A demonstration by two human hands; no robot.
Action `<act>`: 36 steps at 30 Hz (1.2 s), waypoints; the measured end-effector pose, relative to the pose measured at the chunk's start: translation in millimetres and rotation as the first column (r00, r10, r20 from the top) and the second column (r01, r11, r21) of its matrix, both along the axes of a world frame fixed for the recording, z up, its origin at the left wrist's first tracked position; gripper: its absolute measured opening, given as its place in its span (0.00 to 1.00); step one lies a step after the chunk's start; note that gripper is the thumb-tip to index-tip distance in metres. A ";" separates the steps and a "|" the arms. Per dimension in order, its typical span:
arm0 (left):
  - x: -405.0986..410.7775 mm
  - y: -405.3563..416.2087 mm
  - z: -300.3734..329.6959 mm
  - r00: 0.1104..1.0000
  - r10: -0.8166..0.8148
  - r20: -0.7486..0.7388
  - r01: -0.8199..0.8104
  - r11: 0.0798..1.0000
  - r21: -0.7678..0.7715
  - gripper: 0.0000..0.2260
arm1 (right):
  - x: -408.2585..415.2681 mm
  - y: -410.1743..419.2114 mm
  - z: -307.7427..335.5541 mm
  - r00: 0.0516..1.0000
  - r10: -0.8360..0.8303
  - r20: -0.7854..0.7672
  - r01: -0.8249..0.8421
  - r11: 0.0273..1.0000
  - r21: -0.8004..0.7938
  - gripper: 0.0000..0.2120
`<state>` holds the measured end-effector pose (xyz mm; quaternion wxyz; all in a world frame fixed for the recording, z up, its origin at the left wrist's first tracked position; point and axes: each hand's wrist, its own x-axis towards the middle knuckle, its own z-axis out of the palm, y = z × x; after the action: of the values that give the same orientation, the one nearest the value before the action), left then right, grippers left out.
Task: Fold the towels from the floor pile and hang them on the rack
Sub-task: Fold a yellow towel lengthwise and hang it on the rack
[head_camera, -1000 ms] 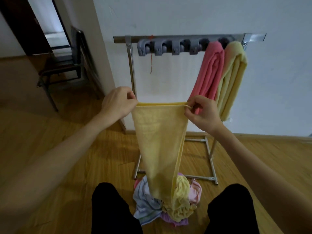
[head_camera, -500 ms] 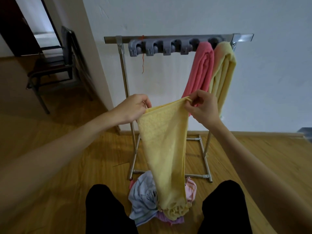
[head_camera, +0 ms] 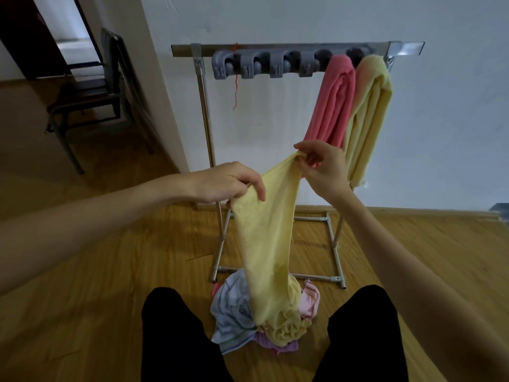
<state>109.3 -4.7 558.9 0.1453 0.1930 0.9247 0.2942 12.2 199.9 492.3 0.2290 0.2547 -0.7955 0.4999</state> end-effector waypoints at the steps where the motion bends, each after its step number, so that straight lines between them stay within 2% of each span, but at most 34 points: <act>1: 2.5 -0.5 -0.9 1.000 -0.005 0.017 0.005 1.000 -0.002 0.17 | 1.2 -1.9 -0.9 1.000 0.003 -0.005 -0.003 1.000 0.022 0.13; 4: 7.4 -1.1 -4.8 0.994 -0.079 0.080 0.086 0.993 -0.084 0.14 | 4.3 -8.2 -3.7 1.000 0.020 -0.013 -0.019 0.996 0.082 0.13; 6: 8.6 -2.1 -8.7 0.985 -0.160 0.071 0.170 0.968 -0.185 0.13 | 6.8 -13.3 -5.3 0.999 0.035 -0.015 -0.033 0.993 0.113 0.13; 8: 8.7 -2.8 -12.9 0.976 -0.218 0.007 0.213 0.944 -0.253 0.14 | 7.8 -17.7 -7.4 0.999 0.048 -0.017 -0.045 0.990 0.134 0.13; 11: 8.1 -2.8 -20.0 0.955 -0.241 -0.174 0.186 0.941 -0.284 0.10 | 5.6 -19.3 -8.7 0.999 0.039 -0.018 -0.036 0.991 0.126 0.13; 12: 7.7 -3.5 -22.2 0.920 -0.273 -0.283 0.176 0.930 -0.324 0.08 | 3.8 -18.3 -8.5 0.999 0.029 -0.020 -0.027 0.993 0.117 0.13; 13: 6.4 -4.4 -24.5 0.848 -0.332 -0.413 0.167 0.907 -0.388 0.07 | 1.9 -17.0 -8.3 1.000 0.021 -0.019 -0.019 0.994 0.108 0.12; 15: 2.8 -5.7 -28.4 0.656 -0.483 -0.580 0.154 0.838 -0.523 0.05 | -1.4 -14.6 -8.2 1.000 0.025 -0.009 -0.024 0.993 0.114 0.12; 16: 0.1 -4.1 -29.8 0.593 -0.536 -0.601 0.171 0.813 -0.556 0.05 | -2.0 -13.6 -8.5 0.999 0.033 -0.006 -0.032 0.991 0.131 0.11; 17: -2.9 -1.8 -29.0 0.566 -0.579 -0.586 0.218 0.791 -0.571 0.05 | -2.0 -13.0 -9.1 0.999 0.040 -0.009 -0.038 0.988 0.153 0.11; 20: -10.7 2.0 -26.9 0.563 -0.659 -0.499 0.361 0.739 -0.569 0.01 | -1.4 -11.8 -10.5 0.999 0.030 -0.022 -0.026 0.982 0.187 0.10; 23: -15.4 -2.6 -28.9 0.610 -0.594 -0.524 0.277 0.780 -0.562 0.08 | -1.1 -9.4 -12.5 0.999 0.015 0.033 -0.020 0.986 0.166 0.09; 26: -20.8 -7.3 -35.4 0.652 -0.447 -0.613 0.176 0.875 -0.451 0.14 | 2.4 -7.6 -16.4 0.996 0.054 0.072 -0.063 0.990 0.128 0.08; 30: -28.8 -7.0 -43.9 0.705 -0.269 -0.656 0.109 0.955 -0.274 0.12 | 12.0 -8.1 -14.7 0.986 0.131 0.102 -0.136 0.990 0.037 0.07; 32: -29.8 -3.6 -46.7 0.702 -0.221 -0.677 0.084 0.970 -0.229 0.10 | 16.8 -8.9 -13.6 0.979 0.170 0.112 -0.171 0.985 0.000 0.06; 36: -27.4 3.9 -49.7 0.644 -0.149 -0.751 0.026 0.985 -0.173 0.15 | 25.8 -11.3 -12.2 0.965 0.239 0.105 -0.240 0.971 -0.005 0.05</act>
<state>81.9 -0.8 509.2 -0.2281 0.3319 0.9087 0.1100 38.0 188.6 480.1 0.1240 0.3233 -0.7716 0.5336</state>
